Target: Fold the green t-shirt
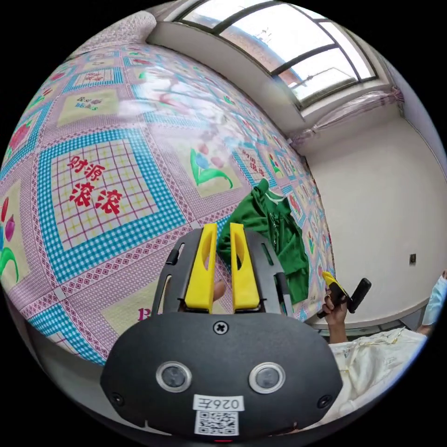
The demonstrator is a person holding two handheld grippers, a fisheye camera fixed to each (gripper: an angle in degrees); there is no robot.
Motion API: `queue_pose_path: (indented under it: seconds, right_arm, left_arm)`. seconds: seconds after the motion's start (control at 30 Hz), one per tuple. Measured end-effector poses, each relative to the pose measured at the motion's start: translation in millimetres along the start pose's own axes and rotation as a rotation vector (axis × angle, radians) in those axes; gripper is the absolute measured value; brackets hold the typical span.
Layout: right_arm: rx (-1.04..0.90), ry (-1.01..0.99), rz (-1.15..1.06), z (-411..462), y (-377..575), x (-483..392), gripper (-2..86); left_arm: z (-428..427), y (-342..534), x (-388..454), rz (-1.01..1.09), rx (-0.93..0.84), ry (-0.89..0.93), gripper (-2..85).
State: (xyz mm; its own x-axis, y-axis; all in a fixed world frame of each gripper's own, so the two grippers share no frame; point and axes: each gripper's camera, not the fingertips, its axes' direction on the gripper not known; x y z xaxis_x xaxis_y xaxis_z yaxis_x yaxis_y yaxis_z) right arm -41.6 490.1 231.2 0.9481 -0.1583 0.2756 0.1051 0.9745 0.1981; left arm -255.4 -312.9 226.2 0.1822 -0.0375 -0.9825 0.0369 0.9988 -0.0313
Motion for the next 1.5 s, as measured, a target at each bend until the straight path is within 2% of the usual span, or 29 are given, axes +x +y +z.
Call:
queue_pose_path:
  seconds: [0.1, 0.17, 0.33, 0.53, 0.6, 0.67, 0.7, 0.8, 0.9, 1.0, 1.17, 1.33, 1.5]
  right_arm:
    - [0.014, 0.157, 0.030, 13.7, -29.4, 37.4, 4.2]
    - [-0.011, 0.220, 0.046, 29.8, -50.8, 60.8, 4.8]
    - [-0.095, 0.240, 0.022, 90.9, -110.7, 99.1, 7.5]
    - [-0.185, 0.209, -0.074, 164.2, -146.9, 95.5, 11.5]
    - [-0.237, 0.223, -0.091, 191.2, -151.6, 93.3, 11.6]
    - [-0.316, 0.217, -0.111, 220.1, -150.2, 91.4, 9.6]
    - [-0.344, 0.234, -0.130, 231.7, -145.4, 87.1, 4.6]
    - [-0.342, 0.242, -0.208, 227.2, -129.7, 61.3, -0.7]
    - [-0.254, 0.280, -0.225, 197.9, -106.8, 28.7, -1.4]
    - [-0.115, 0.327, -0.237, 139.1, -85.5, -18.6, -1.5]
    - [0.158, 0.481, -0.341, 14.9, -58.4, -129.0, -1.5]
    - [0.588, 0.706, -0.473, -127.3, -7.6, -271.8, -1.5]
    - [0.739, 0.934, -0.607, -184.2, 38.9, -370.7, -1.6]
  left_arm:
    - [-5.9, -17.3, 27.7, 0.142, 0.082, -0.075, 15.4]
    - [8.5, -34.1, 50.4, 0.230, 0.048, -0.084, 17.9]
    - [93.9, -74.4, 124.5, 0.461, -0.173, -0.081, 17.9]
    - [172.2, -96.8, 169.6, 0.517, -0.356, -0.021, 18.0]
    - [193.7, -97.1, 179.2, 0.527, -0.442, -0.052, 15.9]
    - [195.3, -96.0, 192.2, 0.584, -0.438, -0.178, 6.1]
    - [199.6, -95.0, 196.8, 0.594, -0.498, -0.224, 3.0]
    - [185.2, -93.5, 201.0, 0.586, -0.507, -0.196, 0.3]
    - [138.9, -88.7, 205.1, 0.553, -0.393, -0.065, -0.3]
    - [76.0, -73.0, 226.5, 0.614, -0.263, 0.021, -0.4]
    - [-55.0, -39.8, 301.0, 0.841, -0.008, 0.035, -0.5]
    - [-236.1, 19.7, 380.8, 1.049, 0.374, 0.122, -0.4]
    - [-363.0, 88.5, 431.4, 1.191, 0.579, 0.066, -0.5]
